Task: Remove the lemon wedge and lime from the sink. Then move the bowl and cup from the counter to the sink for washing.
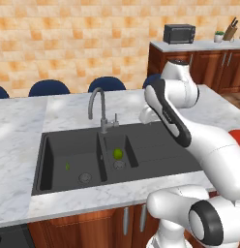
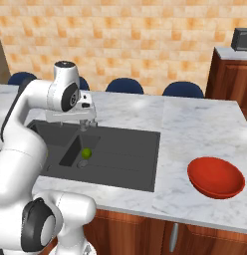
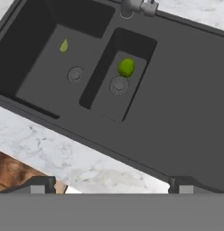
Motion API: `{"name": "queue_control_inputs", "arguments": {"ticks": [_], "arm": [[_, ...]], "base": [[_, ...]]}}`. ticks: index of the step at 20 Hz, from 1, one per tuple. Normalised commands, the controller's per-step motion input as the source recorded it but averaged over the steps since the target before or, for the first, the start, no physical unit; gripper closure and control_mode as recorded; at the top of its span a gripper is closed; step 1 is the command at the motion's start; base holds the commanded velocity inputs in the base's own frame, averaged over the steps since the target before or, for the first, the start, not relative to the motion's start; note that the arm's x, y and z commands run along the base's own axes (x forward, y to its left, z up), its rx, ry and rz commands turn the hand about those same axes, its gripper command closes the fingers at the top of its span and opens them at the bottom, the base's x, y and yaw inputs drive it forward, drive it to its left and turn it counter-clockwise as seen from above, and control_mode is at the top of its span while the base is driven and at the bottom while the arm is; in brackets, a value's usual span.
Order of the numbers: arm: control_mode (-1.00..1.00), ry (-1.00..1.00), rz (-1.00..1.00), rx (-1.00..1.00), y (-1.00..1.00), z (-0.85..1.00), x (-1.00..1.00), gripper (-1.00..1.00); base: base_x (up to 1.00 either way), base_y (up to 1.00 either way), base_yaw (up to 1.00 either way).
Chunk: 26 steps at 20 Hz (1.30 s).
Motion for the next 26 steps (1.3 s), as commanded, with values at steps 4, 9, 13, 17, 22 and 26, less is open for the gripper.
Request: {"name": "queue_control_inputs", "arguments": {"ticks": [4, 9, 13, 17, 22, 26], "arm": [[-1.0, 0.0, 0.01, -0.09, 0.07, -0.12, 0.01, -1.0], [-1.0, -0.07, 0.0, -0.1, 0.1, -0.16, 0.07, -1.0], [-1.0, -0.14, 0.05, -0.01, 0.08, -0.14, 0.06, -1.0], [-1.0, -0.11, 0.07, 0.0, 0.08, -0.15, 0.04, -1.0], [-1.0, 0.0, 0.13, 0.0, 0.01, -0.1, 0.12, -1.0], [-1.0, 0.0, 0.12, -0.05, 0.11, -0.16, 0.2, -1.0]], "base": [[0.0, 0.0, 0.0], [0.0, 0.0, 0.0], [0.0, 0.0, 0.0], [0.0, 0.0, 0.0], [0.0, 0.0, 0.0], [0.0, 0.0, 0.0]]}}
